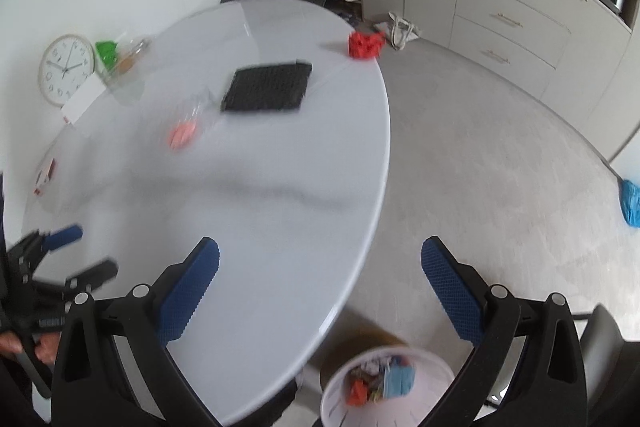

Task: Collect trash
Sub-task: 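Move both tools back over the table, then grasp the red crumpled paper with the right gripper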

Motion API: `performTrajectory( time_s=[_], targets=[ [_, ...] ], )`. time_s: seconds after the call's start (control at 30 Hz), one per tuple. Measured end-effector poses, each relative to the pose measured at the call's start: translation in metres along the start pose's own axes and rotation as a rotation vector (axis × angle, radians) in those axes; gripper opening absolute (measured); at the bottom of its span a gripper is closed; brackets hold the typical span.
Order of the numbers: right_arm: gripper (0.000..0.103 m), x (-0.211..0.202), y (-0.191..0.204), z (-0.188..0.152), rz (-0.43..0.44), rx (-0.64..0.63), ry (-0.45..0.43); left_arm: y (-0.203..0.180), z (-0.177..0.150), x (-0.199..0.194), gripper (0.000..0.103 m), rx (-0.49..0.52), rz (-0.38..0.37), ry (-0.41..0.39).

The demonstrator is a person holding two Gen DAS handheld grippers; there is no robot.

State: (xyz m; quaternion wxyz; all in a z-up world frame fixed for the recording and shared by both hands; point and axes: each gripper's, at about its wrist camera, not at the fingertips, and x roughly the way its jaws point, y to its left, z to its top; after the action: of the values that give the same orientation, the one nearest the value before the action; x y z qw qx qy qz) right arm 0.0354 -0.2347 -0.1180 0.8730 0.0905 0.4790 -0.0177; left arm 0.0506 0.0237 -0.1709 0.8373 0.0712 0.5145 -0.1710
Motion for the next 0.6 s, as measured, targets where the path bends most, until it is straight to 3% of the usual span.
performTrajectory(
  time_s=[0.17,0.4,0.6],
  targets=[
    [0.100,0.047,-0.008,0.070,-0.003,0.027,-0.014,0.011,0.038,0.019,0.095,0.009,0.015,-0.025],
    [0.100,0.142,-0.035,0.162,-0.020,0.086,-0.020,0.024,0.078,0.033,0.095,-0.009,-0.004,-0.055],
    [0.100,0.207,-0.058,0.199,-0.065,0.130,0.003,0.031,0.094,0.048,0.095,-0.045,-0.028,-0.039]
  ],
)
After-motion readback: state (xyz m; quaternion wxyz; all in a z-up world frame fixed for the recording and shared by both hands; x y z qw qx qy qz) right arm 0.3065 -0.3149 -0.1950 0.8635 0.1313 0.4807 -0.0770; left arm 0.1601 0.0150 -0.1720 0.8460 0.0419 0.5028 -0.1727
